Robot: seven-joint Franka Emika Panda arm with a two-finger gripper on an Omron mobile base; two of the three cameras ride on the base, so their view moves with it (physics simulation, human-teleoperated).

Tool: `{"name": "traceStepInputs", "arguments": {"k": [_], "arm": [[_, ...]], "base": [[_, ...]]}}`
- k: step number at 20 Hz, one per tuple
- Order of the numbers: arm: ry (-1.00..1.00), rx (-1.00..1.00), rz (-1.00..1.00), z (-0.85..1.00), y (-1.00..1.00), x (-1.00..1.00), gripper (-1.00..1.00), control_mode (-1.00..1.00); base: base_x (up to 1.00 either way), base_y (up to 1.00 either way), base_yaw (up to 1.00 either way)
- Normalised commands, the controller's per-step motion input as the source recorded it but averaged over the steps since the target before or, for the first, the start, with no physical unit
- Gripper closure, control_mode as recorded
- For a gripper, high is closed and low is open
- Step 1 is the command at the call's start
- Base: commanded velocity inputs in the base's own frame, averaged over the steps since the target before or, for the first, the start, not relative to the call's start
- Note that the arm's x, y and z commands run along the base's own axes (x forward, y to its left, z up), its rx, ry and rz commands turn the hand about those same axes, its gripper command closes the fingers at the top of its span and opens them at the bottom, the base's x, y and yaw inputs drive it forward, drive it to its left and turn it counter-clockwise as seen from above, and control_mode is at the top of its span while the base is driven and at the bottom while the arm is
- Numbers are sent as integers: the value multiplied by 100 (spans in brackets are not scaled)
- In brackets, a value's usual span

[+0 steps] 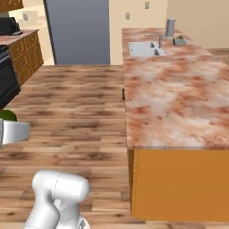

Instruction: Place the cold items (lime and carrot) from the fridge in one tupperware on the dining counter. Place the warm items (hot dog and kebab skewer) in the stove area in another tupperware.

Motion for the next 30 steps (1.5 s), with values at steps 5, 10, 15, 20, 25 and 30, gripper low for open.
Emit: {"name": "traceStepInputs", "arguments": {"k": [5, 10, 15, 20, 25, 30], "arm": [[0, 0, 0, 0, 0, 0, 100, 100], [0, 0, 0, 0, 0, 0, 100, 100], [0, 0, 0, 0, 0, 0, 100, 100], [0, 0, 0, 0, 0, 0, 100, 100], [0, 0, 0, 0, 0, 0, 100, 100], [0, 0, 0, 0, 0, 0, 100, 100]], "base": [[0, -100, -1], [0, -100, 0], [0, -100, 0], [0, -100, 0], [0, -100, 0], [0, -100, 0]]}}
